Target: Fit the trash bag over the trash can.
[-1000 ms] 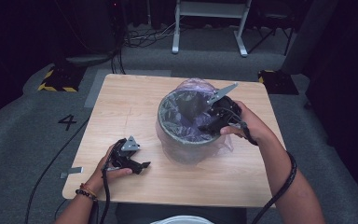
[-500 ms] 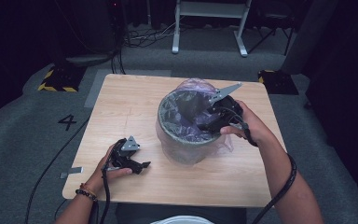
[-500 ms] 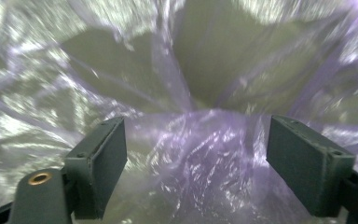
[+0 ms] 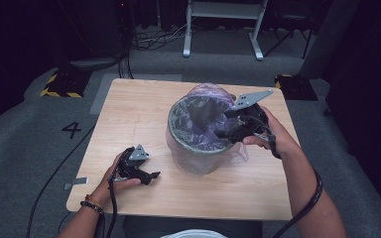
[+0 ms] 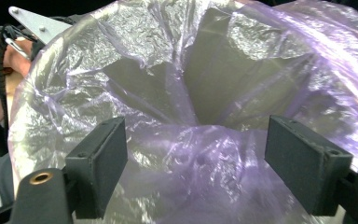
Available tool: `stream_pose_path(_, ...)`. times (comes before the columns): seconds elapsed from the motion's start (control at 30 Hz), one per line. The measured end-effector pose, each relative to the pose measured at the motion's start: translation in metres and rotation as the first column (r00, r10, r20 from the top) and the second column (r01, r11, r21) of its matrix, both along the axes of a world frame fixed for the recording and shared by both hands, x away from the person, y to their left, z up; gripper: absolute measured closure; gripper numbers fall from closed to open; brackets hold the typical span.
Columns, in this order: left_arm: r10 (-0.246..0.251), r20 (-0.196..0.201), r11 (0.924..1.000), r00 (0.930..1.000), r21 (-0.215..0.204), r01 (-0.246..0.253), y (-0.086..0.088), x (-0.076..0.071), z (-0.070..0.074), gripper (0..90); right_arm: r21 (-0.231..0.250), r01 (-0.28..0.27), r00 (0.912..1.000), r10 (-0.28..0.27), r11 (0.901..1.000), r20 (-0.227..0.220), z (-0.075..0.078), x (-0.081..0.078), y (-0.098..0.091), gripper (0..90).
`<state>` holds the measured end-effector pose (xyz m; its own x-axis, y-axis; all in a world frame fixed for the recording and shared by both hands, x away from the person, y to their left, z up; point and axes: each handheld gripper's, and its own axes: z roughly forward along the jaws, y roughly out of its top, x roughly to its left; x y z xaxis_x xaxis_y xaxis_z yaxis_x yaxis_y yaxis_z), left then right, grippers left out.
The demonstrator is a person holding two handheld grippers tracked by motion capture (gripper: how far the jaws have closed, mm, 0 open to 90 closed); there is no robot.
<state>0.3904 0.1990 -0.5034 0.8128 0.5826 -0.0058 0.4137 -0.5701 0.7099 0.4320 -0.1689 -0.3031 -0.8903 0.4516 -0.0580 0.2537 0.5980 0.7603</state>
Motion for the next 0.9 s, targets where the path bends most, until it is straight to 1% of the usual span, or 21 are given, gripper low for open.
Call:
stream_pose_path(0.13,0.001,-0.001,1.0,1.0,0.0,-0.001,0.0,0.0,0.0,13.8,0.013,0.005,0.9999,-0.005,0.9999,0.012,0.003,-0.004,-0.007,21.1)
stream_pose_path(0.3,0.001,-0.001,1.0,1.0,0.0,-0.001,0.0,0.0,0.0,13.8,-0.005,0.014,0.9996,-0.014,0.9999,0.026,0.005,-0.009,-0.014,21.1)
stream_pose_path(0.43,0.001,-0.001,1.0,1.0,0.0,-0.001,0.0,0.0,0.0,13.8,0.001,0.029,0.9988,-0.029,0.9996,0.041,0.007,-0.014,-0.022,21.1)
stream_pose_path(0.5,0.001,-0.001,1.0,1.0,0.0,-0.001,0.0,0.0,0.0,13.8,0.004,0.024,0.9987,-0.024,0.9997,0.046,0.007,-0.018,-0.026,21.1)
stream_pose_path(0.63,0.001,-0.001,1.0,1.0,0.0,-0.001,0.0,0.0,0.0,13.8,-0.018,0.032,0.9977,-0.031,0.9993,0.061,0.005,-0.027,-0.034,21.1)
stream_pose_path(0.73,0.001,-0.001,1.0,1.0,0.0,-0.001,0.0,0.0,0.0,13.8,-0.02,0.033,0.9976,-0.032,0.9993,0.061,0.004,-0.029,-0.037,21.1)
stream_pose_path(0.77,0.001,0.0,1.0,1.0,0.0,-0.001,0.0,0.0,0.0,13.8,-0.024,0.04,0.9973,-0.038,0.9989,0.062,0.002,-0.032,-0.042,21.1)
stream_pose_path(0.9,0.001,0.0,1.0,1.0,0.0,-0.001,0.0,0.0,0.0,13.8,-0.036,0.057,0.9962,-0.054,0.9977,0.069,-0.002,-0.035,-0.048,21.1)
